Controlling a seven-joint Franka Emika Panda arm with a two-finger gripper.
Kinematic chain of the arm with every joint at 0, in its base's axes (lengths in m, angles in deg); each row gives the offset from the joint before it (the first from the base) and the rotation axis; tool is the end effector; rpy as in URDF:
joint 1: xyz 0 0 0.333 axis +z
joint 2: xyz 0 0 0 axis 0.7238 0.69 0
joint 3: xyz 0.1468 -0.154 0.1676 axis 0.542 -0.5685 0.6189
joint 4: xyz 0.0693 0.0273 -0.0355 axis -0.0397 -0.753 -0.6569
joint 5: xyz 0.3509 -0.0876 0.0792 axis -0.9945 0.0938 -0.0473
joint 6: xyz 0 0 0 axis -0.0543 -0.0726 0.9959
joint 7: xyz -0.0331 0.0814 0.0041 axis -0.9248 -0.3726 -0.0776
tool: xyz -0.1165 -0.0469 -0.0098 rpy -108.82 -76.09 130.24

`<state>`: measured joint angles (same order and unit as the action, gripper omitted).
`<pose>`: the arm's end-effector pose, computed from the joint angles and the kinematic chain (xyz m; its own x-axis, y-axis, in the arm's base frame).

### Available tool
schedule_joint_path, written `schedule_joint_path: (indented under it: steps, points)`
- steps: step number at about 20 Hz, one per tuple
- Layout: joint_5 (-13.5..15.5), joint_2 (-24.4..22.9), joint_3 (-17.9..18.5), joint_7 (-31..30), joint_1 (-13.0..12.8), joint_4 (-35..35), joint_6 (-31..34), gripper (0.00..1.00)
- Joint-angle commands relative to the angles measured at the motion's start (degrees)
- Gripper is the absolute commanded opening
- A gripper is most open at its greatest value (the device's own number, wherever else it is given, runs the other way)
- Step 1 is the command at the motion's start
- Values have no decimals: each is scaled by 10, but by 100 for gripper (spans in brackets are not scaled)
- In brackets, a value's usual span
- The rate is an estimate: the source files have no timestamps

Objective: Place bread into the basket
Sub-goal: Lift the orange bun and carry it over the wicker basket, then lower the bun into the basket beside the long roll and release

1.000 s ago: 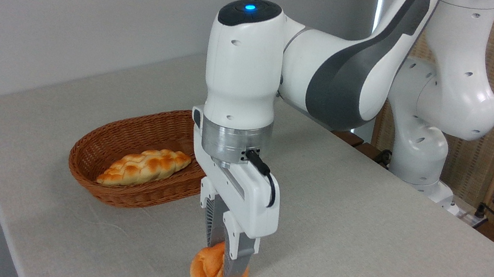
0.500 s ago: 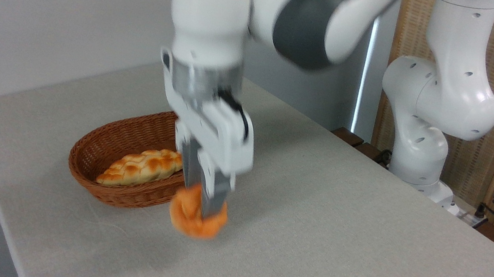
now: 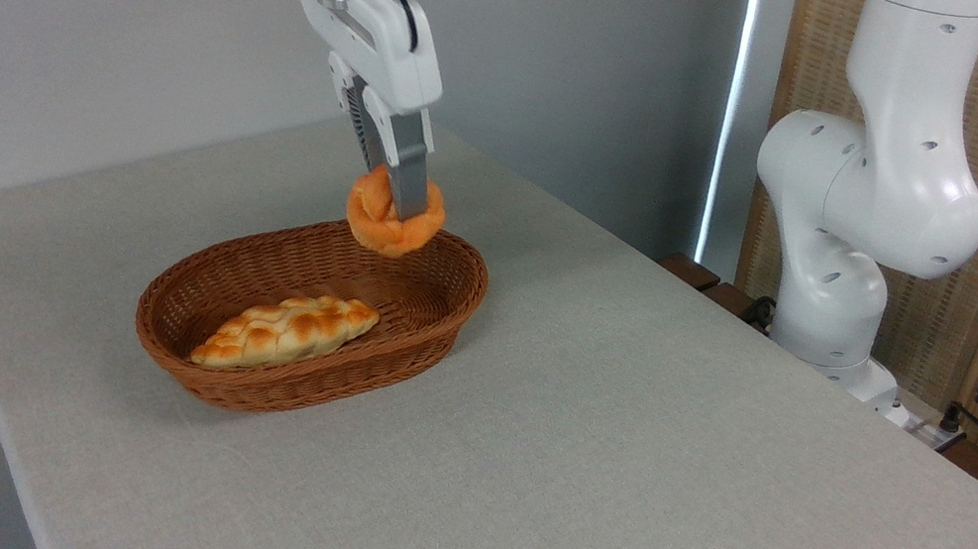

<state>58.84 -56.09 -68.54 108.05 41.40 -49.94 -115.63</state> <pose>0.4726 -0.1578 0.5077 0.6311 -0.7711 -0.0845 -0.7564 -0.6358 0.1537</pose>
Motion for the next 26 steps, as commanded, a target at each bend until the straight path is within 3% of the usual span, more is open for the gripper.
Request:
schedule_joint_path:
  steps: [1, 6, 9, 11, 12, 26]
  points:
    - [7, 2, -42, -43, 4, -19, -1, 51]
    - [2, 5, -65, -95, -6, -88, -112, 57]
    - [1, 5, -65, -97, -7, -104, -137, 64]
    - [0, 5, -66, -96, -7, -103, -138, 96]
    - [0, 6, -65, -95, -7, -104, -138, 98]
    - [0, 6, -65, -91, -7, -99, -144, 100]
